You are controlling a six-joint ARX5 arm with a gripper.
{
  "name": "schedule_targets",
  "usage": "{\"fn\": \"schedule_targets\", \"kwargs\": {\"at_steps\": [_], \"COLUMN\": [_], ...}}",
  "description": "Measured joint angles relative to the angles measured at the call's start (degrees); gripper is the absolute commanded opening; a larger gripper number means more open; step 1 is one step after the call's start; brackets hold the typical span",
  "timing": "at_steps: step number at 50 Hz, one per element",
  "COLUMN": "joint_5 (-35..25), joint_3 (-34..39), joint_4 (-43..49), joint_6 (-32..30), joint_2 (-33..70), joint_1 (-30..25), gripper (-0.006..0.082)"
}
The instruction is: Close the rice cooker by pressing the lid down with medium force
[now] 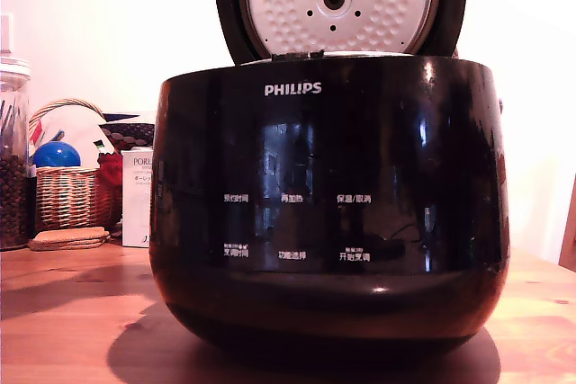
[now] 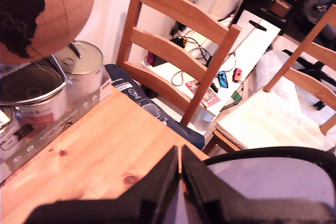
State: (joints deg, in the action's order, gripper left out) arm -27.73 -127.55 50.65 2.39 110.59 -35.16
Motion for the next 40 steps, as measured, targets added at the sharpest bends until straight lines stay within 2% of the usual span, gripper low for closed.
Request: {"fn": "schedule_targets", "kwargs": {"at_steps": [8, 16, 29, 40], "joint_5": [0.8, 1.3, 3.1, 4.4], "joint_3": [4.4, 12.7, 31.8, 46.3], "joint_4": [-1.9, -6.1, -20.9, -31.8], "joint_6": [0.2, 0.7, 5.0, 8.0], "joint_2": [-1.9, -7.0, -18.3, -23.6], "joint_1": [0.0, 0.0, 0.0, -0.1], "gripper": [-0.0024, -0.0024, -0.0024, -0.0024]}}
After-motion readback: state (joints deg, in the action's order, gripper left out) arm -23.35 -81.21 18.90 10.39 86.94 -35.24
